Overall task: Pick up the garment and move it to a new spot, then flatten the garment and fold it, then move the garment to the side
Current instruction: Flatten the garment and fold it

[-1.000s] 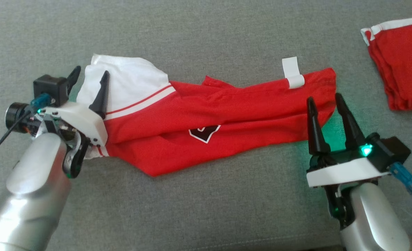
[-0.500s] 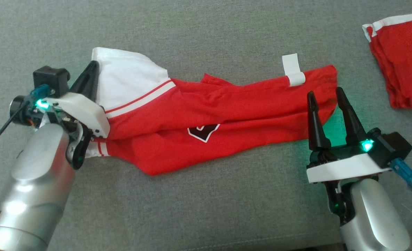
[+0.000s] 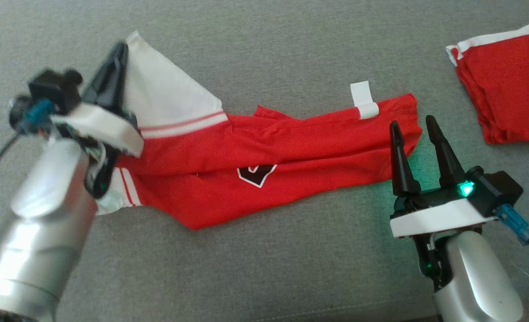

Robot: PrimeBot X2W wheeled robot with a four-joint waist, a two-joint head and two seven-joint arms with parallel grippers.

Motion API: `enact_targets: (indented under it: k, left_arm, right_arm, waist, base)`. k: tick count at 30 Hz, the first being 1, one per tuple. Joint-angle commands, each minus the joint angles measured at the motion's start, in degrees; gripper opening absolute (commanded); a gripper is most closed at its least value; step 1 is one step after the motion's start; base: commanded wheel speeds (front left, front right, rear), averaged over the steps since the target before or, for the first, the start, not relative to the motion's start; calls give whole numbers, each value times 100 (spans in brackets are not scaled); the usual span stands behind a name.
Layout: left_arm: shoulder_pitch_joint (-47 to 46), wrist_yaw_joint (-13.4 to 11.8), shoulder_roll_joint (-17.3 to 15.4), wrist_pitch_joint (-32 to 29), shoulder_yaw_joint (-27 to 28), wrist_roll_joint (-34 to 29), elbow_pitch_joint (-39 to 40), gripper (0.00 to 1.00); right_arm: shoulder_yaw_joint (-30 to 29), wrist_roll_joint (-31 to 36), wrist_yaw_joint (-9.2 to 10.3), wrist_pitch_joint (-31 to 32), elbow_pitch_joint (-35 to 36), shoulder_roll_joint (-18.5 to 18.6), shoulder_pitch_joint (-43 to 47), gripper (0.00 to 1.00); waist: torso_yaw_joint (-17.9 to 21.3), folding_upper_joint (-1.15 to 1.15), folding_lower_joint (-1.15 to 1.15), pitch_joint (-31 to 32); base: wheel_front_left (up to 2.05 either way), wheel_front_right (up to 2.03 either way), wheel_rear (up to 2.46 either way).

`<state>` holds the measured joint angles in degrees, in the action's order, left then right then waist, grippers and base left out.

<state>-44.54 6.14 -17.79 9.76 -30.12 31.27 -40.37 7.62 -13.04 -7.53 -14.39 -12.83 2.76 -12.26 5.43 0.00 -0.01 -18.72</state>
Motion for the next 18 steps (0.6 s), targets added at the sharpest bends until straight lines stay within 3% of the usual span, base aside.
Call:
enact_targets:
  k: [1,10,18]
  left_arm:
    - [-488,35,-299,98,223,-24,277,0]
    - [-1682,-107,-788,-57,366,-326,744,0]
    - [-3086,-381,-1232,71,564,-715,62,0]
  right_arm:
    - [175,-26,4,-61,150,11,-27,100]
    - [345,-196,4,-61,264,11,-130,100]
    - [549,-391,4,-61,375,11,-337,100]
  waist:
    - [59,0,1,13]
    - [492,0,1,-324]
    - [983,0,1,-769]
  base:
    - [0,0,0]
    - [0,0,0]
    - [0,0,0]
